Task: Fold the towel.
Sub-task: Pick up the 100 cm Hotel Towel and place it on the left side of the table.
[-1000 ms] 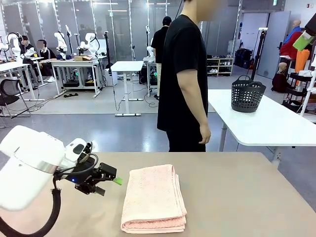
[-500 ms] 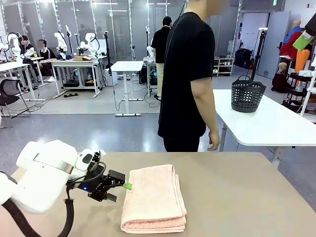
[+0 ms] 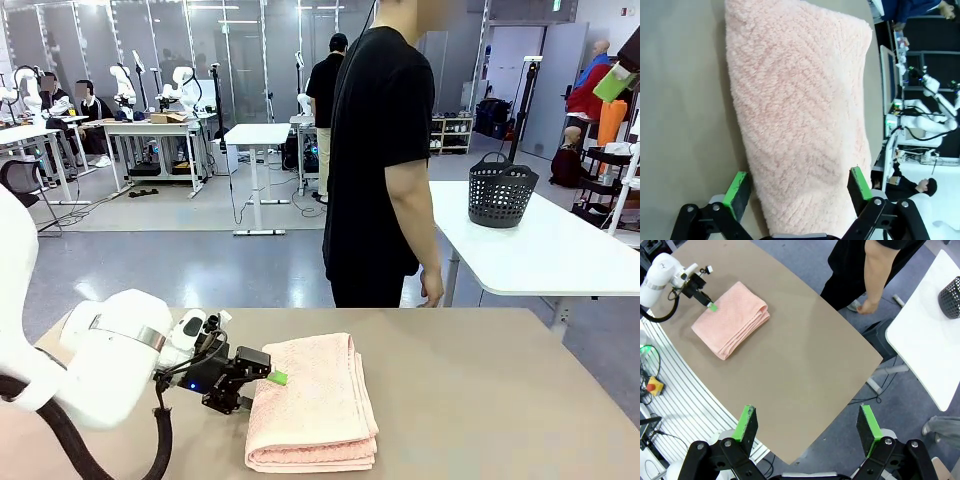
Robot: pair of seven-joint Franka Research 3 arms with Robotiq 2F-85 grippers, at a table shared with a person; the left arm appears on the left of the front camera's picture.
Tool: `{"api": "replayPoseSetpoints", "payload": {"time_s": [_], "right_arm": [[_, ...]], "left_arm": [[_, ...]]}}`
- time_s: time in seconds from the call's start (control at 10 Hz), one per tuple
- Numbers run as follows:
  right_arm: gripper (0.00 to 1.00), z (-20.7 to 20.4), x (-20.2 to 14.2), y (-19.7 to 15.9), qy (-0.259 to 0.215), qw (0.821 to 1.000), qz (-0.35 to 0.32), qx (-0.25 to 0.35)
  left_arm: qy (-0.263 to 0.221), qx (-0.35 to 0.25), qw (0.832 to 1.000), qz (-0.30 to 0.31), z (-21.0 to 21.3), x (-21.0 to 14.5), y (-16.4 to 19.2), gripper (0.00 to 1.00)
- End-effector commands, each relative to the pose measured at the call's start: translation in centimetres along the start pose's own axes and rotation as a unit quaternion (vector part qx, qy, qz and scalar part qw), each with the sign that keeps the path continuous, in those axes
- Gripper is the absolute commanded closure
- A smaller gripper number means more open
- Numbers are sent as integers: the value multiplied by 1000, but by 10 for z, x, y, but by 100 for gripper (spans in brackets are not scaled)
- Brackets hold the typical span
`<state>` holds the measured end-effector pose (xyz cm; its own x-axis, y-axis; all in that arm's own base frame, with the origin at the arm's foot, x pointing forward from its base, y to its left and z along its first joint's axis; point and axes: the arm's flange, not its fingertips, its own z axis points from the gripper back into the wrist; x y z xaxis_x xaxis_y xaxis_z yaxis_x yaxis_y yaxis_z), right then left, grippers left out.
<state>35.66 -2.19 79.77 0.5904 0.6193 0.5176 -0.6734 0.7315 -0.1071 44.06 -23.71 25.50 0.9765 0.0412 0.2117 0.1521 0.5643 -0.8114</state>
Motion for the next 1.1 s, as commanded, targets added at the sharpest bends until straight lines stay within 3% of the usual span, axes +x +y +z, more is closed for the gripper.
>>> {"api": "replayPoseSetpoints", "payload": {"time_s": [0.0, 0.2, 0.3, 0.4, 0.6, 1.0], "right_arm": [[0, 1, 2, 0, -3, 1000, -7, 1], [0, 1, 2, 0, -3, 1000, -7, 1], [0, 1, 2, 0, -3, 1000, -7, 1], [0, 1, 2, 0, -3, 1000, -7, 1], [0, 1, 2, 0, -3, 1000, -7, 1], [0, 1, 2, 0, -3, 1000, -7, 1]], "left_arm": [[-22, -42, 999, -11, -11, -2, 1, 0], [-22, -56, 998, -10, -14, -4, 0, 0], [-22, -62, 998, -12, -14, -5, 0, 20], [-21, -59, 998, -14, -14, -7, 0, 59], [-26, -60, 998, -16, -10, -10, 2, 100], [-35, -66, 997, -25, -5, -15, -3, 100]]}}
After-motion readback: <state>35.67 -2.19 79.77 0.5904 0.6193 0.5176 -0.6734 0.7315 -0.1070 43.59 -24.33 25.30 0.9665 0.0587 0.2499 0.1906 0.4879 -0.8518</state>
